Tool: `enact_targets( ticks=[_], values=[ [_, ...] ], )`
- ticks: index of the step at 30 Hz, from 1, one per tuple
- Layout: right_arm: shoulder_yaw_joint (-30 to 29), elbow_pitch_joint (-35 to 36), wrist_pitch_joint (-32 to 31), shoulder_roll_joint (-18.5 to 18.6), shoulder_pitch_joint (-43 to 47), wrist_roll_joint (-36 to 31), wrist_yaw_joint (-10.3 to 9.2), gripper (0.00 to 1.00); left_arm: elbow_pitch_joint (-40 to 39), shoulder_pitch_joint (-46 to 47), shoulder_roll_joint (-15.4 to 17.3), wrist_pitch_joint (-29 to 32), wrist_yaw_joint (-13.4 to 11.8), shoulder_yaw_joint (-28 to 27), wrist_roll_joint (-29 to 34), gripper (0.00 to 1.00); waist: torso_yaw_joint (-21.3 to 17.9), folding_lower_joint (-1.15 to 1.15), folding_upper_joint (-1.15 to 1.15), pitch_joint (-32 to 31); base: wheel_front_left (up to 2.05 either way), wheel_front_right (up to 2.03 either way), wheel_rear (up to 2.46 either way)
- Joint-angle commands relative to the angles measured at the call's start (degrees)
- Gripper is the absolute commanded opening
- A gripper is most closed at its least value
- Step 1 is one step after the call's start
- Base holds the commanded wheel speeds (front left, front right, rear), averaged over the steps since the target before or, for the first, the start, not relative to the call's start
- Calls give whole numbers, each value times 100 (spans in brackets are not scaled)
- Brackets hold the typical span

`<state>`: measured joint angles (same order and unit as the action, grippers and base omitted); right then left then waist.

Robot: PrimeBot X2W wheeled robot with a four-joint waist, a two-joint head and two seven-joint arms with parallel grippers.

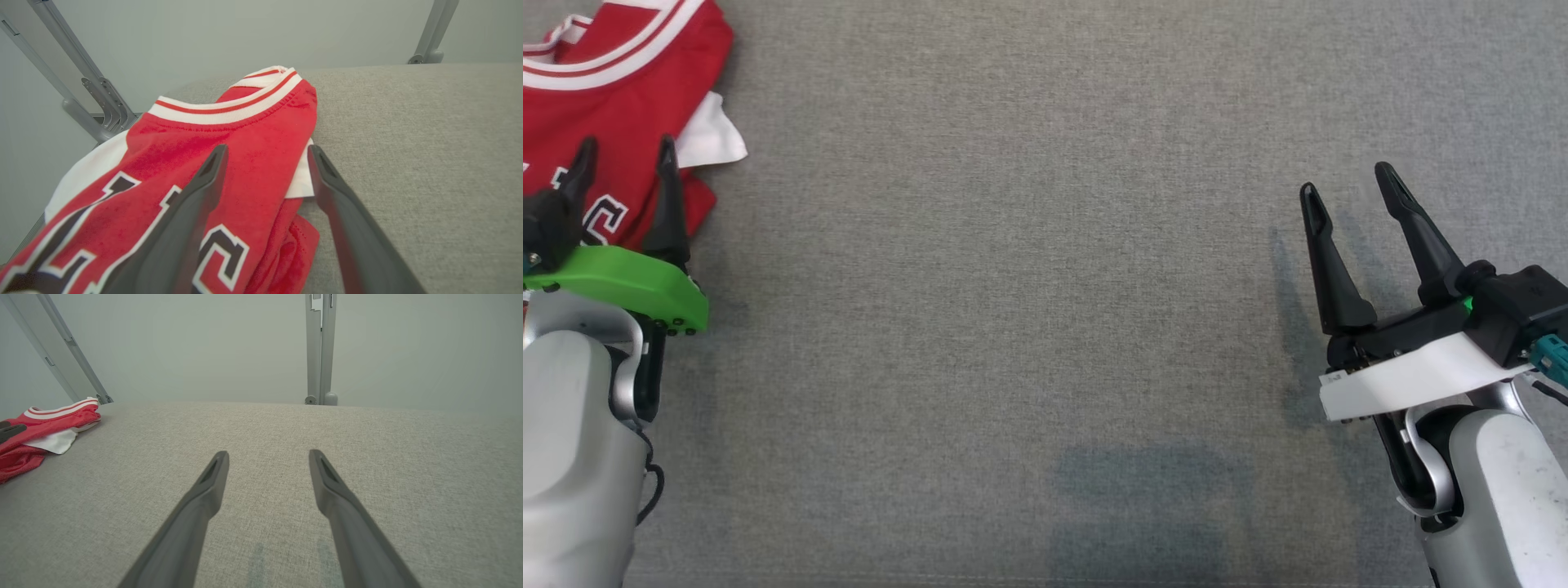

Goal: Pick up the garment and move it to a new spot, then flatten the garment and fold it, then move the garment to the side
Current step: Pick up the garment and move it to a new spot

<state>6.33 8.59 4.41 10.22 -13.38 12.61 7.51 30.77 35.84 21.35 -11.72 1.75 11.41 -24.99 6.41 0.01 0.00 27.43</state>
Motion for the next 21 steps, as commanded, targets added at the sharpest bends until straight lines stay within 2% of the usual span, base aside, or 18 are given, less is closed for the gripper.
enact_targets(
  ticks=[1,7,8,9,10,11,16,21],
  values=[
    [13,-34,56,19,-97,27,-5,100,224,196,111,7,86,26,35,100,-271,-1,0,284,0,0,0],
    [61,-115,92,-5,-172,42,-5,100,1230,642,298,19,302,231,180,100,-300,-1,0,323,0,0,0],
    [64,-122,102,-6,-187,45,-5,100,1341,705,314,-14,301,243,204,97,-300,-1,0,317,0,0,0],
    [64,-133,105,-6,-197,57,-5,100,1459,740,313,-19,325,280,229,47,-296,-1,0,305,0,0,0],
    [58,-148,119,-6,-197,66,-5,100,1538,767,302,-51,341,296,223,3,-289,-1,0,287,0,0,0],
    [50,-167,132,-13,-186,72,-5,100,1597,794,308,-94,330,301,237,0,-278,-1,0,254,0,0,0],
    [8,-263,194,-66,-95,79,-6,100,1564,731,376,-302,152,236,335,0,-220,-1,0,17,0,0,0],
    [-28,-349,266,-133,6,61,-5,100,913,433,378,-339,-81,40,427,0,-174,-1,0,-276,0,0,0]
  ],
)
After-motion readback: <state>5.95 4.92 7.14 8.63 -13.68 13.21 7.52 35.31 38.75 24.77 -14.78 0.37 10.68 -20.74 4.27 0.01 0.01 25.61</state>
